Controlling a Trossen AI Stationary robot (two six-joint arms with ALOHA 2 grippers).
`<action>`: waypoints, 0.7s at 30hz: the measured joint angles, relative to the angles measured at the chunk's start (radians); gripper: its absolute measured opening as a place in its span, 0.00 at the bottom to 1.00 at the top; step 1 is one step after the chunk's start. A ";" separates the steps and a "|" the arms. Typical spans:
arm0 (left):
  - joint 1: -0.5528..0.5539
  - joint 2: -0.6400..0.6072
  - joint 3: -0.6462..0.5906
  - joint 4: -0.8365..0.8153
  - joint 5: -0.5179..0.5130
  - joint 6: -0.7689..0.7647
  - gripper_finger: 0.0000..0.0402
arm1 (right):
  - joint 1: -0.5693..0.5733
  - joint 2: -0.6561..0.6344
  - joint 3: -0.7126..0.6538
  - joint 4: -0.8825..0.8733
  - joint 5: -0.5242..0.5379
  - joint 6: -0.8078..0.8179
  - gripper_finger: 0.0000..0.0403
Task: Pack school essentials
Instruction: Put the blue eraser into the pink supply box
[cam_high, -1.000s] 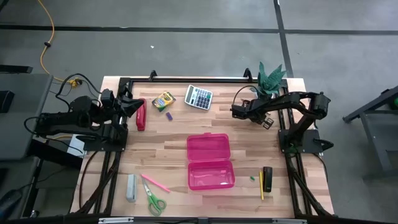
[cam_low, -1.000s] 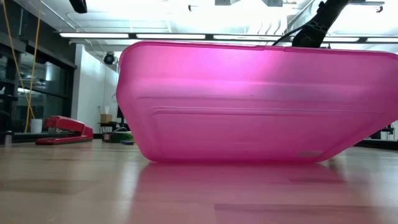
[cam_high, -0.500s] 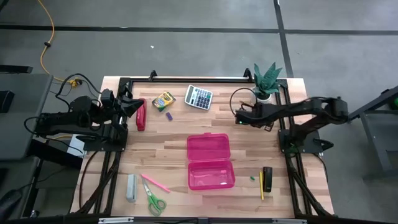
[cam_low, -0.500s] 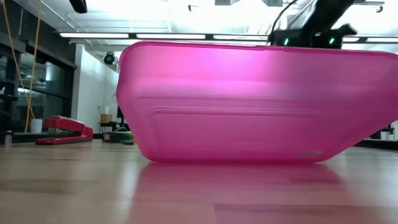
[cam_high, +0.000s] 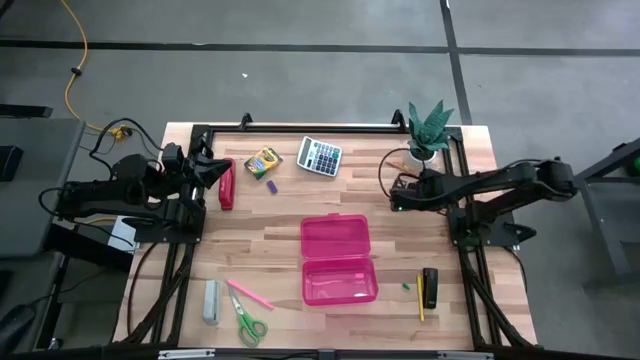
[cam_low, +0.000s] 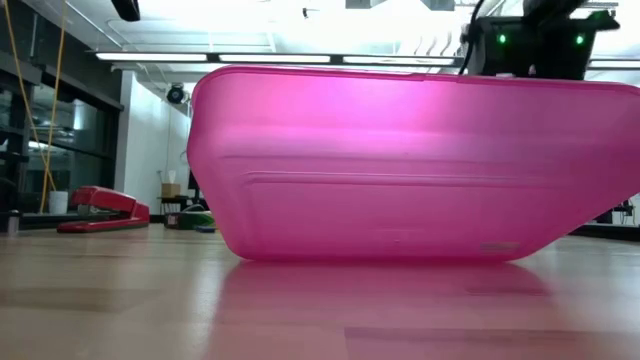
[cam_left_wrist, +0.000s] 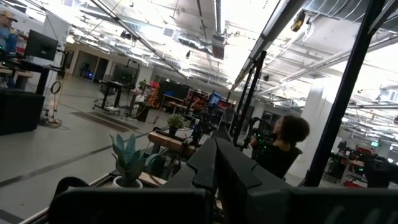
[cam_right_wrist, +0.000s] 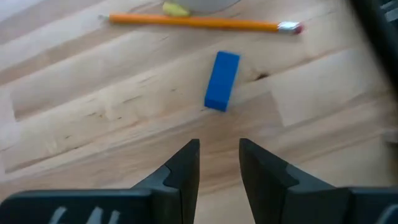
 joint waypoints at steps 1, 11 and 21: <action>0.000 0.000 0.000 0.000 0.000 0.000 0.00 | -0.004 0.004 -0.020 0.033 0.008 0.006 0.26; 0.000 0.000 0.000 0.000 -0.002 0.000 0.00 | -0.126 0.011 -0.117 0.160 0.039 -0.019 0.36; 0.000 0.000 0.000 0.000 -0.003 -0.019 0.00 | -0.257 0.105 -0.117 0.231 0.036 -0.055 0.50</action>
